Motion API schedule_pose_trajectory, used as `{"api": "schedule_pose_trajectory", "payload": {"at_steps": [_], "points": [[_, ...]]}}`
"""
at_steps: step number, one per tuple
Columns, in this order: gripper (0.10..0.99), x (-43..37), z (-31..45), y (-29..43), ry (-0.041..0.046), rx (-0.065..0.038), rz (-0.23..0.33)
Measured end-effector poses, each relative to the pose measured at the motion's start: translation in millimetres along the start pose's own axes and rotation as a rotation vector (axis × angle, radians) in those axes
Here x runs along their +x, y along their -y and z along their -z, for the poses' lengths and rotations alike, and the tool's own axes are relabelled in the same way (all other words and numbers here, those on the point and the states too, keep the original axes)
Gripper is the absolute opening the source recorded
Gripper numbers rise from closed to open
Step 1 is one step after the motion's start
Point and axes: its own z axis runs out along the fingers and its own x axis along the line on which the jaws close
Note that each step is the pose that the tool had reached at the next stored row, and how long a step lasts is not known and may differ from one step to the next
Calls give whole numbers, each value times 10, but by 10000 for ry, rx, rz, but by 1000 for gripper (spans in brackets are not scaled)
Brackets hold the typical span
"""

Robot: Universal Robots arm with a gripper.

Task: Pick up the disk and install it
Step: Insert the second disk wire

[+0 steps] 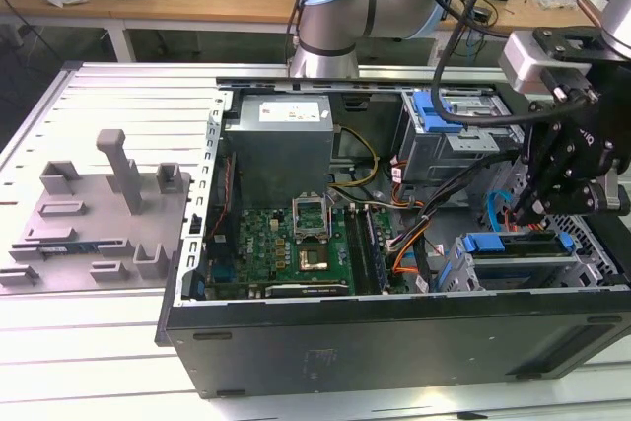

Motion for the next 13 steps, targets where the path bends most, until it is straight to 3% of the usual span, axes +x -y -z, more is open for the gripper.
{"api": "schedule_pose_trajectory", "payload": {"at_steps": [1, 2, 5, 13], "points": [[161, 1, 0, 0, 51, -5, 25], [161, 6, 0, 1, 157, -15, 70], [161, 18, 0, 2, 267, -26, 137], [161, 48, 1, 4, 277, -29, 152]]}}
